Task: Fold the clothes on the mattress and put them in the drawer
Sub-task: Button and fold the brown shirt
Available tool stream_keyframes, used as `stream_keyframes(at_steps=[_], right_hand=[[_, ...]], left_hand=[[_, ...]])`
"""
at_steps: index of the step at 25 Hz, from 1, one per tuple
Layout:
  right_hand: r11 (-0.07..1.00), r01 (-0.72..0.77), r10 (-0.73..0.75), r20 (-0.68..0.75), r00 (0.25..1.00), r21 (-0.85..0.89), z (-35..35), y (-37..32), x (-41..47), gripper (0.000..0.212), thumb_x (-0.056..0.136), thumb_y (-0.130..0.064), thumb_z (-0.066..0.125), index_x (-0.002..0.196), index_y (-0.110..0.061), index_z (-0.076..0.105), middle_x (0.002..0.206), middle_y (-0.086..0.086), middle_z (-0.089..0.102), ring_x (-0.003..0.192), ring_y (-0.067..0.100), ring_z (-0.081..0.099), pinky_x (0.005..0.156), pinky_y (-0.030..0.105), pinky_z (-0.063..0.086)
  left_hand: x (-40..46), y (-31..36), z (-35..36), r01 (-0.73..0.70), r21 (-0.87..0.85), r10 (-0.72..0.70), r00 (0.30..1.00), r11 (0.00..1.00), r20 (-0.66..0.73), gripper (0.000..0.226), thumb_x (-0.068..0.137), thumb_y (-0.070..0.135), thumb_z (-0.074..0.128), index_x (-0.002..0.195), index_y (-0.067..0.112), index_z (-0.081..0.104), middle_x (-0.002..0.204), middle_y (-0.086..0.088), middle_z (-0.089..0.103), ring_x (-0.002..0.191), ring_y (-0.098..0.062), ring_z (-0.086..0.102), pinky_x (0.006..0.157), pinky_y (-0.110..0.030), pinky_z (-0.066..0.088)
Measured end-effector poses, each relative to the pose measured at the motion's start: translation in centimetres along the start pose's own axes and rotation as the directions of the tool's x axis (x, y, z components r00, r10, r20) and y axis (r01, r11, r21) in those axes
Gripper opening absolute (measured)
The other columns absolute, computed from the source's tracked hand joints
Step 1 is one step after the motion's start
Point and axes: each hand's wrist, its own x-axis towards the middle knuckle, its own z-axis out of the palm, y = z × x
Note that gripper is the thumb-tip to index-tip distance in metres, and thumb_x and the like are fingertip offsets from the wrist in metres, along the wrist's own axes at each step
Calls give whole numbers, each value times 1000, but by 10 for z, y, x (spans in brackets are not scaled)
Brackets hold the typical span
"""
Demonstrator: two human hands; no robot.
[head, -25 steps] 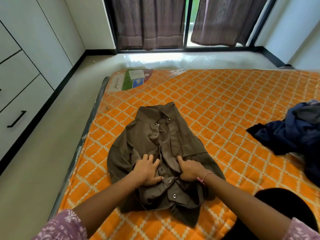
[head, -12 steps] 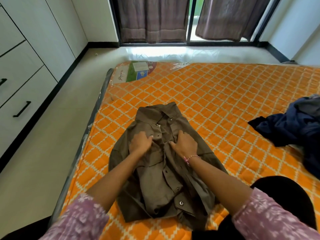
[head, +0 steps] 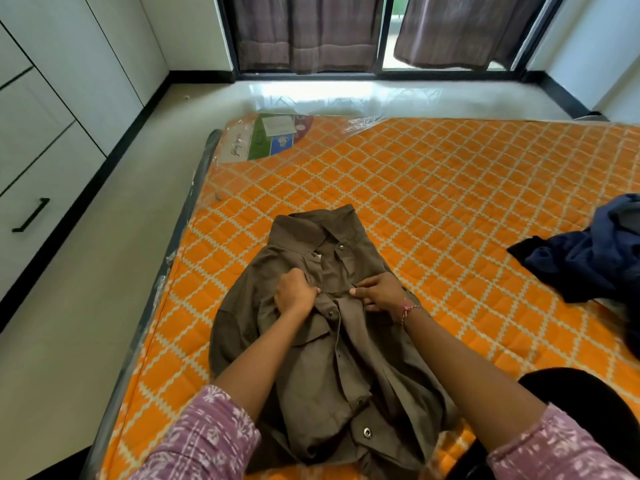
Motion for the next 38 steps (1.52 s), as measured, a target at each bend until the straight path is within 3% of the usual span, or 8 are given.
stream_keyframes(at_steps=[3, 10, 13, 16, 19, 23, 27, 38], right_hand=[[998, -26, 26, 2, 1000, 49, 2, -2, 4, 17, 86, -10, 69, 87, 7, 67, 60, 8, 53, 44, 12, 48, 42, 18, 46], [843, 118, -263, -212, 941, -525, 15, -3, 2, 17, 86, -2, 58, 88, -1, 75, 92, 16, 72, 81, 27, 65, 74, 33, 53], [973, 106, -172, -338, 925, -207, 5, -9, -7, 12, 87, -4, 63, 89, -2, 74, 92, 12, 70, 76, 21, 62, 63, 23, 49], [963, 152, -95, -247, 964, 224, -6, -21, -20, 17, 88, -2, 62, 74, -9, 68, 85, 11, 67, 80, 27, 64, 70, 30, 52], [894, 147, -110, -110, 988, 424, -13, -34, -38, 12, 89, 2, 58, 85, -4, 68, 80, 9, 67, 70, 19, 65, 63, 26, 57], [932, 333, -299, -217, 929, 141, -2, -36, -43, 21, 84, -8, 68, 84, 13, 66, 75, 24, 66, 61, 17, 58, 56, 25, 44], [815, 450, -568, -347, 747, -365, 14, -36, -59, 12, 82, -10, 69, 78, 1, 73, 70, 7, 64, 67, 17, 55, 61, 28, 41], [805, 459, -559, -222, 799, -376, 25, -36, -58, 14, 87, -7, 65, 94, -1, 74, 93, 16, 73, 86, 25, 66, 71, 24, 43]], left_hand=[[-1, 3, -5, -28, -43, 26, 998, 999, -53, 31, 78, 32, 77, 80, 6, 60, 88, -14, 67, 84, -31, 63, 65, -36, 49], [-18, 7, -24, -266, 182, 304, 924, 947, -232, 19, 94, 24, 57, 84, 11, 67, 83, -8, 68, 80, -25, 67, 58, -31, 45], [-25, 1, -30, -330, 228, 391, 861, 916, -324, 25, 97, 25, 53, 79, 11, 63, 75, -6, 64, 68, -23, 63, 50, -27, 38], [-27, 5, -35, -233, -224, 132, 910, 946, -393, 32, 95, 26, 55, 67, 11, 54, 67, -2, 53, 61, -16, 50, 54, -27, 34], [-34, 14, -35, 13, -767, -151, 983, 641, -109, 30, 90, 19, 64, 63, 13, 51, 66, -3, 54, 65, -16, 52, 63, -32, 43], [-46, 22, -32, 214, -886, -142, 975, 411, 170, 20, 85, 2, 67, 70, 11, 58, 75, -5, 61, 70, -15, 58, 60, -23, 50], [-50, 26, -34, 234, -884, -139, 971, 404, 194, 23, 88, 0, 61, 70, 13, 57, 75, -3, 59, 71, -12, 55, 64, -24, 47], [-56, 33, -31, 338, -885, -115, 941, 321, 318, 21, 86, -1, 64, 73, 12, 54, 69, -3, 58, 62, -11, 55, 59, -21, 46]])
